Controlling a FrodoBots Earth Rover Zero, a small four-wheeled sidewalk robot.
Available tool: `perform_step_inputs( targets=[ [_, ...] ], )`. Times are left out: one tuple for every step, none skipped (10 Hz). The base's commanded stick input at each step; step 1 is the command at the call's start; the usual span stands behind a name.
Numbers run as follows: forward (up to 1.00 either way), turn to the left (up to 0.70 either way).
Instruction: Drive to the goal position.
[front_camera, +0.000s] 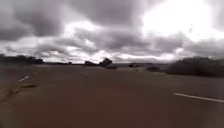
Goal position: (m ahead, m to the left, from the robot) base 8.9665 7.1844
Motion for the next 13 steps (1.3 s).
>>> perform_step_inputs(
  targets=[
    [0.85, 0.04],
    [0.85, 0.04],
    [0.85, 0.04],
    [0.85, 0.04],
    [0.85, 0.04],
    [0.85, 0.1],
    [0.85, 0.26],
    [0.85, 0.36],
    [0.85, 0.37],
    [0.85, 0.35],
    [0.85, 0.26],
    [0.85, 0.17],
    [0.85, 0.08]
  ],
)
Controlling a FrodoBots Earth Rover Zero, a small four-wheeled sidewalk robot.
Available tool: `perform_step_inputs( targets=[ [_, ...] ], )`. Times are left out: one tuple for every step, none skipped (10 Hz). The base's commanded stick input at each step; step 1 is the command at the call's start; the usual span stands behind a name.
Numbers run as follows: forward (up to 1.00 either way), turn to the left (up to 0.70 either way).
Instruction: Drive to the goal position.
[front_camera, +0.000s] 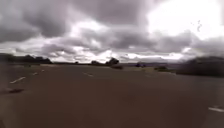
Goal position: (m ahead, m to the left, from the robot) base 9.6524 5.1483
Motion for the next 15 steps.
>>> perform_step_inputs(
  targets=[
    [0.85, 0.11],
    [0.85, 0.23],
    [0.85, 0.35],
    [0.85, 0.38],
    [0.85, 0.38],
    [0.85, 0.29],
    [0.85, 0.1],
    [0.85, 0.17],
    [0.85, 0.36],
    [0.85, 0.38],
    [0.85, 0.38],
    [0.85, 0.22],
    [0.85, 0.05],
    [0.85, 0.04],
    [0.85, 0.04]
  ],
)
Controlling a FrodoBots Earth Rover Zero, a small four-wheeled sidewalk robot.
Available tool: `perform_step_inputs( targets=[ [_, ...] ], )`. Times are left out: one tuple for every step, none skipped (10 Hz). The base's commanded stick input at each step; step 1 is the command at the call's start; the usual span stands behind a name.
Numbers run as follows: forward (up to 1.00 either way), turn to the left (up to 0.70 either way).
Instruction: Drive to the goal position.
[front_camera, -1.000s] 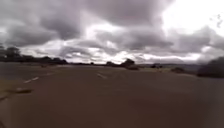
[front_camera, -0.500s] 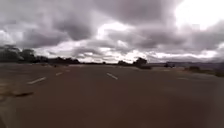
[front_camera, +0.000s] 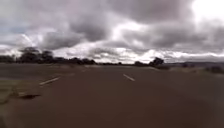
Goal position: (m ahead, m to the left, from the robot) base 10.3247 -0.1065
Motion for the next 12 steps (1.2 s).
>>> perform_step_inputs(
  targets=[
    [0.85, 0.04],
    [0.85, 0.38],
    [0.85, 0.38],
    [0.85, 0.31],
    [0.85, 0.13],
    [0.85, 0.04],
    [0.85, 0.04],
    [0.85, 0.04],
    [0.85, 0.04],
    [0.85, -0.04],
    [0.85, -0.22],
    [0.85, -0.3]
  ],
)
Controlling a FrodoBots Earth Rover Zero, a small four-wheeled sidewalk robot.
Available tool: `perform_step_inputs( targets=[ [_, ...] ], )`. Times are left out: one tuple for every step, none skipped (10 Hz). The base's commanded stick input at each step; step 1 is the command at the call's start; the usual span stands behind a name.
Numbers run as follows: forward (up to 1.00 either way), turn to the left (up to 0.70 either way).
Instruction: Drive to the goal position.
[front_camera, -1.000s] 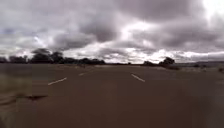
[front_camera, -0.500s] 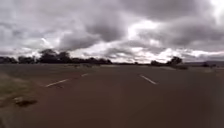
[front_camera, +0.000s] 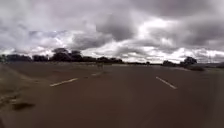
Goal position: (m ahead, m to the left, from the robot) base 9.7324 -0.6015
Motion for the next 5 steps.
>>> perform_step_inputs(
  targets=[
    [0.85, -0.3],
    [0.85, -0.3],
    [0.85, -0.3],
    [0.85, -0.3],
    [0.85, -0.3]
  ],
)
